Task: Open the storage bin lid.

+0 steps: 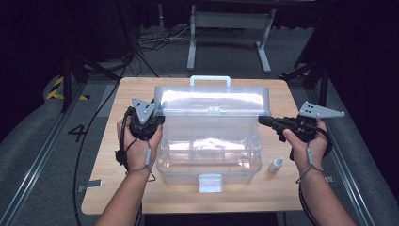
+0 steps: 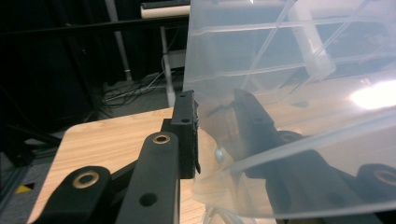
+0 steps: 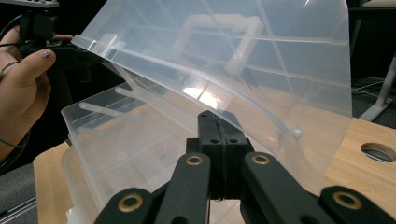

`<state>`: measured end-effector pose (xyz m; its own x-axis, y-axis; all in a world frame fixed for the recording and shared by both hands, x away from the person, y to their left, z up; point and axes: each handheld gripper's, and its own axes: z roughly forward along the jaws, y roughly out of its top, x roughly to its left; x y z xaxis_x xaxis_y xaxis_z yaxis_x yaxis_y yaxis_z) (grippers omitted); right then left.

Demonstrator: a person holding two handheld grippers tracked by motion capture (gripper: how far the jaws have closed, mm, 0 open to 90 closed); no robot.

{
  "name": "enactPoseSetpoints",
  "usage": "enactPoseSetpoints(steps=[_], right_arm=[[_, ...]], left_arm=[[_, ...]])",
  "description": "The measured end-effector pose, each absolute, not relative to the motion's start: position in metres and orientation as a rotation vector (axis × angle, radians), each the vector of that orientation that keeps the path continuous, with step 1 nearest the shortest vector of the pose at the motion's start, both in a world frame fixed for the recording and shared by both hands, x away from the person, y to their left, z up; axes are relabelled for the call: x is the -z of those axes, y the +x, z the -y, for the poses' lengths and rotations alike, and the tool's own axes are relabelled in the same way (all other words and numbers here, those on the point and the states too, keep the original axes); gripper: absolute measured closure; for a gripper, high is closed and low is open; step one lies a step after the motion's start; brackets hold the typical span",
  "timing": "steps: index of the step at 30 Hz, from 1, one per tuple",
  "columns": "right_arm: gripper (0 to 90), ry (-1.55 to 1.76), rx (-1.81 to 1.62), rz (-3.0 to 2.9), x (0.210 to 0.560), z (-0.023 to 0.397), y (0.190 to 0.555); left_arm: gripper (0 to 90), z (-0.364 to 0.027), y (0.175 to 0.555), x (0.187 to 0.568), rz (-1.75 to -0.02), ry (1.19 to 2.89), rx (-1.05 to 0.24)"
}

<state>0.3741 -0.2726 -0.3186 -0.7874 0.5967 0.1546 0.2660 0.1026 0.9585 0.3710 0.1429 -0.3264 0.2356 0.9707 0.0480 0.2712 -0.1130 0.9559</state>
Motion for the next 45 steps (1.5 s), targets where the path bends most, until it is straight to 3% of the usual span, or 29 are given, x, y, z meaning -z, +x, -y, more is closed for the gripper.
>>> enactPoseSetpoints(steps=[20, 45], right_arm=[[89.9, 0.855, -1.765, -2.093, 0.313, 0.285, 0.356], [89.6, 1.010, -1.731, -2.014, 0.332, 0.331, 0.340]], left_arm=[[75.9, -0.141, 0.387, 0.317, -1.262, 1.550, -0.928], [77.4, -0.140, 0.426, 0.304, -1.333, 1.571, -0.892]])
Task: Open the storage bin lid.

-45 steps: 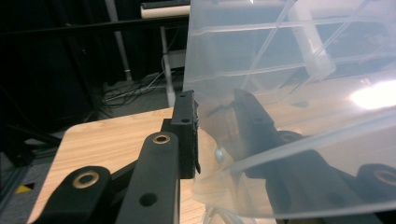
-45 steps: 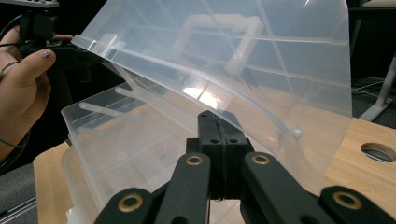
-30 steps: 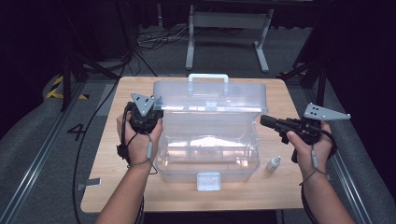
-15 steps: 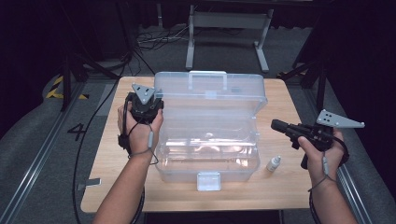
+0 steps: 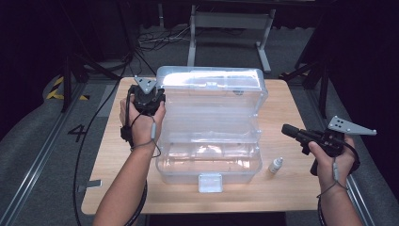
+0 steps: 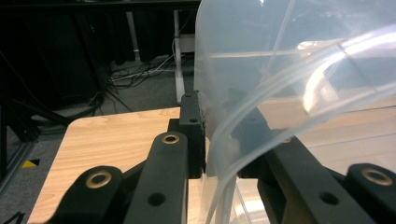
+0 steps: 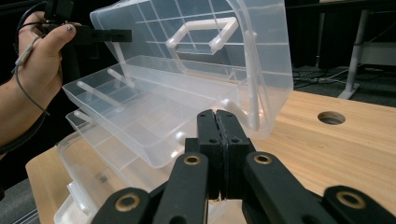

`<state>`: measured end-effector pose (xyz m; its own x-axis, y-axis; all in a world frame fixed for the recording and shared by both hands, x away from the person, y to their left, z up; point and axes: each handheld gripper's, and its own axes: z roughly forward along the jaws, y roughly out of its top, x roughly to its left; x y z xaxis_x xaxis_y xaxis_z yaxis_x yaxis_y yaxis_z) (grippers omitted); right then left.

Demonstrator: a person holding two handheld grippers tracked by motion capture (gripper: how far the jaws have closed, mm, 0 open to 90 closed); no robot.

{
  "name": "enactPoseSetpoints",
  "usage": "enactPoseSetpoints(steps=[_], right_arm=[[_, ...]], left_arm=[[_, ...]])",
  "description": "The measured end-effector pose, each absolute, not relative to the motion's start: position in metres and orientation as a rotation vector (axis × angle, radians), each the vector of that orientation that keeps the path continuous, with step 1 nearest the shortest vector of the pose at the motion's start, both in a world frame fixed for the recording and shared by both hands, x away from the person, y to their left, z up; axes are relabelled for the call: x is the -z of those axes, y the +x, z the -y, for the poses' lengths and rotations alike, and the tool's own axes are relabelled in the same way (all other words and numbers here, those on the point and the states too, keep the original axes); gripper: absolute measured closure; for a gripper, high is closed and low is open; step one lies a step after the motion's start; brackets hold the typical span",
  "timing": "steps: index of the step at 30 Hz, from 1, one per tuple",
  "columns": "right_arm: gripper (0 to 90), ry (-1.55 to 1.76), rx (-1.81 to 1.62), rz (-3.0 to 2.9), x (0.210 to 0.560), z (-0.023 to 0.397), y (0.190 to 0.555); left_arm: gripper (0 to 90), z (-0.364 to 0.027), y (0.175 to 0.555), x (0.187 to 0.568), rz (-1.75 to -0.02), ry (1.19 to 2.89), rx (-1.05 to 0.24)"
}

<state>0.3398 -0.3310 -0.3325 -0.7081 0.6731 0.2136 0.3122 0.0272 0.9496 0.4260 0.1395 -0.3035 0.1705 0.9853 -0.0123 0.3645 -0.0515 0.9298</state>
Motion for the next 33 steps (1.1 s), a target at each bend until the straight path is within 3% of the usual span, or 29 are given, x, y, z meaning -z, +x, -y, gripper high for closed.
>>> enactPoseSetpoints(steps=[33], right_arm=[[89.1, 1.150, -1.695, -1.961, 0.350, 0.362, 0.331]], left_arm=[[77.8, -0.139, 0.490, 0.298, -1.446, 1.653, -0.799]])
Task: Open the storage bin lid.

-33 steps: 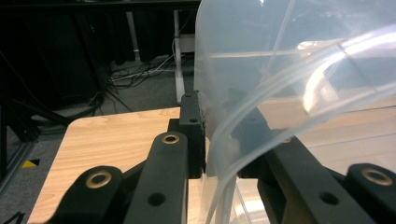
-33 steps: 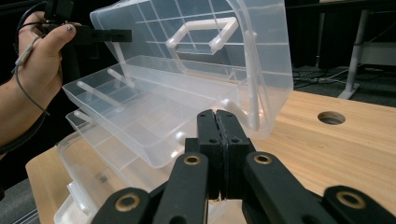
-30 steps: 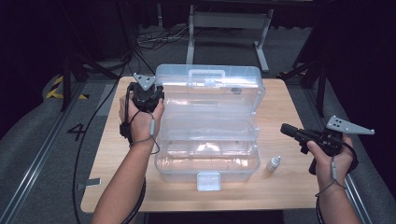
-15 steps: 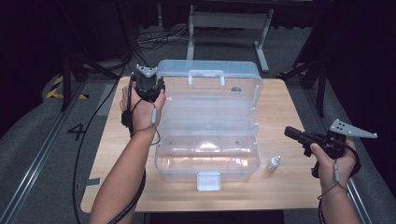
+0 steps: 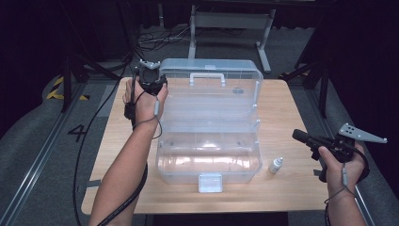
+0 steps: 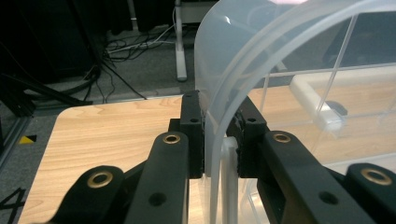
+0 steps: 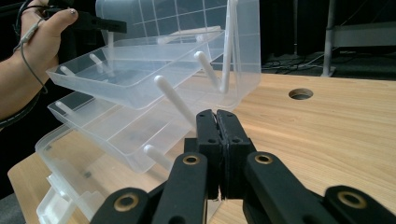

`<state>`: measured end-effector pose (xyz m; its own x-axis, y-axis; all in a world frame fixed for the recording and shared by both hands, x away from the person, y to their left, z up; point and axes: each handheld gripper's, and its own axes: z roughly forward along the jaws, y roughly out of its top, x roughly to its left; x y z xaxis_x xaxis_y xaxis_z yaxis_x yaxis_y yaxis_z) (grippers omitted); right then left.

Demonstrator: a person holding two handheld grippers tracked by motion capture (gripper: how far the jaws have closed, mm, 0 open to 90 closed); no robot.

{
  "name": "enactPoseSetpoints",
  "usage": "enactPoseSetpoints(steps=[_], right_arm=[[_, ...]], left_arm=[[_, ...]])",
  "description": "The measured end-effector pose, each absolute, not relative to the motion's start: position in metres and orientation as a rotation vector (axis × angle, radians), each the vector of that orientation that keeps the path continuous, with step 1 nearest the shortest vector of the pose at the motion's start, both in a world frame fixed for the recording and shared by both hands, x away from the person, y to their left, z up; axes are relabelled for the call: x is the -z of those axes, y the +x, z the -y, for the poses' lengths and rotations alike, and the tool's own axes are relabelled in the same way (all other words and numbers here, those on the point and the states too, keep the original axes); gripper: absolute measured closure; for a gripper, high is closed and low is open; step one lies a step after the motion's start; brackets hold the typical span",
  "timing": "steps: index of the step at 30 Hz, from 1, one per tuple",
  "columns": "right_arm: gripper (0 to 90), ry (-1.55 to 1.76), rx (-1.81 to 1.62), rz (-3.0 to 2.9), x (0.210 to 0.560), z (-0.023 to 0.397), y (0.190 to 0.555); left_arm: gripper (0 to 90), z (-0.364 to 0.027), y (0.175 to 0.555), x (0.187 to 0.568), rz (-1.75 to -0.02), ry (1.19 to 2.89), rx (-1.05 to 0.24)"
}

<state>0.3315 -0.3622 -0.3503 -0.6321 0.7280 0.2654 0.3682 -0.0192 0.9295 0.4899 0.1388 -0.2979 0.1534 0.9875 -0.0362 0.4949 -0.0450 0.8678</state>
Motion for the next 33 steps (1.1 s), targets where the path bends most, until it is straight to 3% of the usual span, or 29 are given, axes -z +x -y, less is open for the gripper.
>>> enactPoseSetpoints(steps=[33], right_arm=[[88.5, 1.263, -1.656, -1.971, 0.379, 0.385, 0.357]], left_arm=[[77.3, -0.139, 0.555, 0.315, -1.579, 1.768, -0.642]])
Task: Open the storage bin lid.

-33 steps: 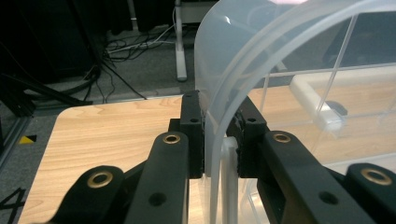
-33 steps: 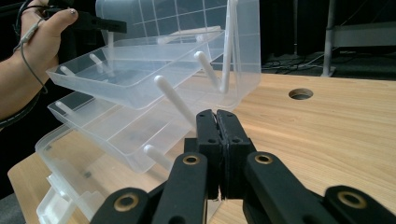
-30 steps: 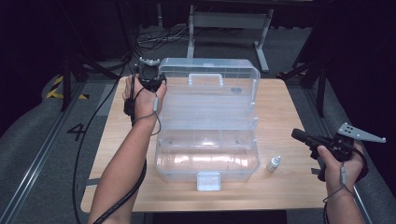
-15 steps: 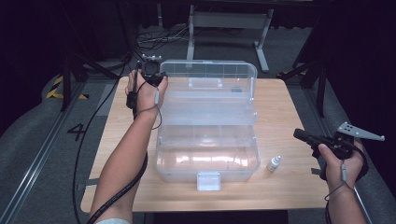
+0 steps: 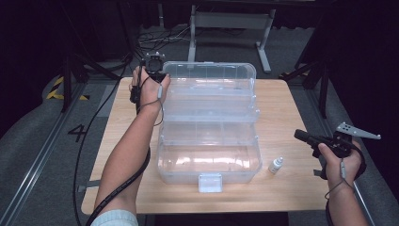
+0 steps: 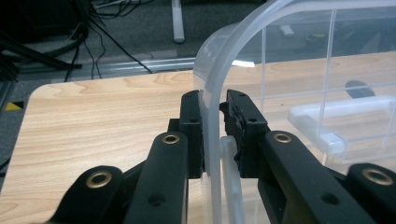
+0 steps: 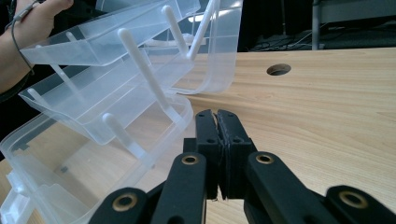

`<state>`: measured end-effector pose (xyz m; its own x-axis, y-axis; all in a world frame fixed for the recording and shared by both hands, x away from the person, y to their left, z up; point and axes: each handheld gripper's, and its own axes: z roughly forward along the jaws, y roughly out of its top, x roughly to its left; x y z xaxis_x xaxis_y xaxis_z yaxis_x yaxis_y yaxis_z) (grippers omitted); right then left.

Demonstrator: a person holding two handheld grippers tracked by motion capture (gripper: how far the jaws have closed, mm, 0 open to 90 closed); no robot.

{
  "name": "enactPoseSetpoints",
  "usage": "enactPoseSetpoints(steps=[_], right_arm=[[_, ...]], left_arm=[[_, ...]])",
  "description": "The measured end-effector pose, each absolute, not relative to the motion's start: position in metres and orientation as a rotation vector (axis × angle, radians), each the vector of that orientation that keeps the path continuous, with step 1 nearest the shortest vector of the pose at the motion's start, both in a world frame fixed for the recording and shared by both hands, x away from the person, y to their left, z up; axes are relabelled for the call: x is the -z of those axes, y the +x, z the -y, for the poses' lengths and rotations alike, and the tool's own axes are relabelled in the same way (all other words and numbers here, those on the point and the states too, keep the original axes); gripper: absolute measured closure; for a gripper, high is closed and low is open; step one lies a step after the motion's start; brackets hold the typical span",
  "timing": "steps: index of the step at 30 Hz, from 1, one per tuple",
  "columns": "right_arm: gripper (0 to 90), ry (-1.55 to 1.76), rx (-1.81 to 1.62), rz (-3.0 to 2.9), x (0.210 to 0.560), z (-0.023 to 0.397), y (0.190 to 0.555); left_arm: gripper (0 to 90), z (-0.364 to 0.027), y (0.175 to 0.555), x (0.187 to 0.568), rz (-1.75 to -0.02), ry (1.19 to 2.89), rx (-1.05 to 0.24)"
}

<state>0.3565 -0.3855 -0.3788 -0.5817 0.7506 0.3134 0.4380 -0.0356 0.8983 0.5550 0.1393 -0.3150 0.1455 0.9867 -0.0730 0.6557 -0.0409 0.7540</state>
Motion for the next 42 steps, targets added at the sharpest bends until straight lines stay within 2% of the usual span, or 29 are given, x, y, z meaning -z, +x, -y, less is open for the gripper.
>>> enactPoseSetpoints(steps=[17, 42], right_arm=[[87.4, 1.302, -1.652, -1.971, 0.384, 0.391, 0.358], [85.4, 1.344, -1.633, -2.007, 0.394, 0.386, 0.366]], left_arm=[[75.2, -0.150, 0.572, 0.315, -1.613, 1.808, -0.472], [73.8, -0.159, 0.593, 0.315, -1.616, 1.850, -0.327]])
